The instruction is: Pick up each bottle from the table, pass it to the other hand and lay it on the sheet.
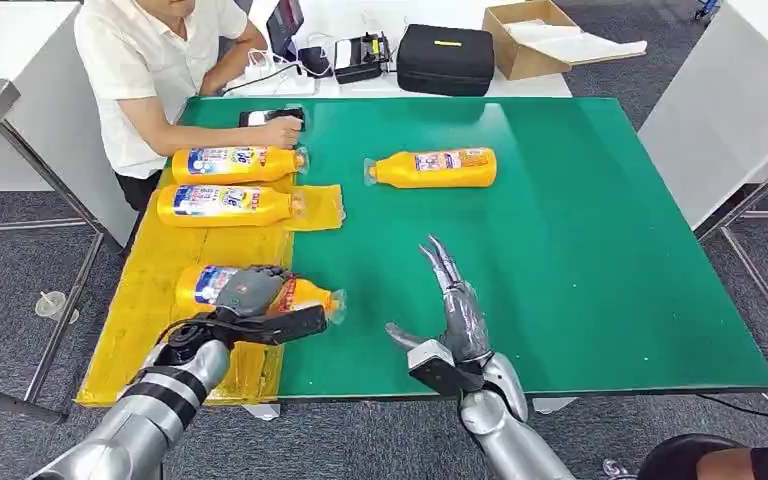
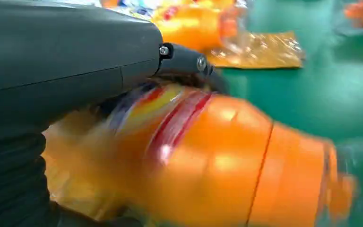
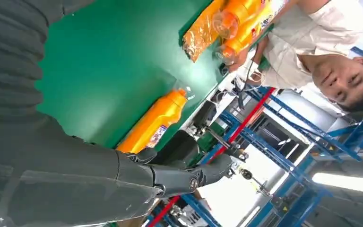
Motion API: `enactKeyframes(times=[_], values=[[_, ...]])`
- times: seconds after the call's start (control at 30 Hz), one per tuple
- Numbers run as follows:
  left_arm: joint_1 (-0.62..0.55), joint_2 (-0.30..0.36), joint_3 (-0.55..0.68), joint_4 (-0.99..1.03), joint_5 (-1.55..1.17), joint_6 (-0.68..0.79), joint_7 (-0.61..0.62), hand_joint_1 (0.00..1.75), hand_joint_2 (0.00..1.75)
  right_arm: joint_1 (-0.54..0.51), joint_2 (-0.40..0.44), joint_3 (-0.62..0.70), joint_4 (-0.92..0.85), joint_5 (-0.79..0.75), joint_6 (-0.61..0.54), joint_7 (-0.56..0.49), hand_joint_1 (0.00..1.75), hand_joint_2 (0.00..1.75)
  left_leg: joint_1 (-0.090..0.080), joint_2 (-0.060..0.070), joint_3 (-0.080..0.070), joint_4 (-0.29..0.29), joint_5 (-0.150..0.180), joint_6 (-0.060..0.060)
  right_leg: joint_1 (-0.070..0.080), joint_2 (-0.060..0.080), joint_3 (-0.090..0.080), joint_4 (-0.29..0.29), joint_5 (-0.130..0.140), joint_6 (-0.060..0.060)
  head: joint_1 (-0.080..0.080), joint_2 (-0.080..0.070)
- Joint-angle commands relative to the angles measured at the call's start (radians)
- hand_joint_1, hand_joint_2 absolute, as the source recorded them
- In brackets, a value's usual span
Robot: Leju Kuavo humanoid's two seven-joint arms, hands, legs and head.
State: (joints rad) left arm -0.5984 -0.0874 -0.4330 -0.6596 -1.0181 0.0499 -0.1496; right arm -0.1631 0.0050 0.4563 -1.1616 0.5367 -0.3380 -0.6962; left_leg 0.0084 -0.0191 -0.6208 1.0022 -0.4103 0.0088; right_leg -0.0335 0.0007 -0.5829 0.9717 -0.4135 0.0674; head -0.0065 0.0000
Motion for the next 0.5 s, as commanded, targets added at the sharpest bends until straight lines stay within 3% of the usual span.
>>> enactKeyframes(times=[0.03,0.5], values=[[-0.077,-0.007,-0.011,0.099,0.038,-0.085,-0.039,0.0,1.75,-0.046,-0.025,0.042,0.058,-0.028,0.006,-0.002,0.0,1.75,0.001,0.003,0.003,0.001,-0.002,0.0,0.002,0.001,0.003,0.0,-0.001,-0.004,0.0,0.0],[-0.118,0.057,-0.06,0.08,0.223,-0.281,-0.185,0.0,1.75,-0.102,-0.066,0.144,0.095,-0.115,-0.033,-0.002,0.0,1.75,0.001,0.003,0.003,0.001,-0.002,0.0,0.002,0.002,0.003,0.0,-0.001,-0.004,0.0,0.0]])
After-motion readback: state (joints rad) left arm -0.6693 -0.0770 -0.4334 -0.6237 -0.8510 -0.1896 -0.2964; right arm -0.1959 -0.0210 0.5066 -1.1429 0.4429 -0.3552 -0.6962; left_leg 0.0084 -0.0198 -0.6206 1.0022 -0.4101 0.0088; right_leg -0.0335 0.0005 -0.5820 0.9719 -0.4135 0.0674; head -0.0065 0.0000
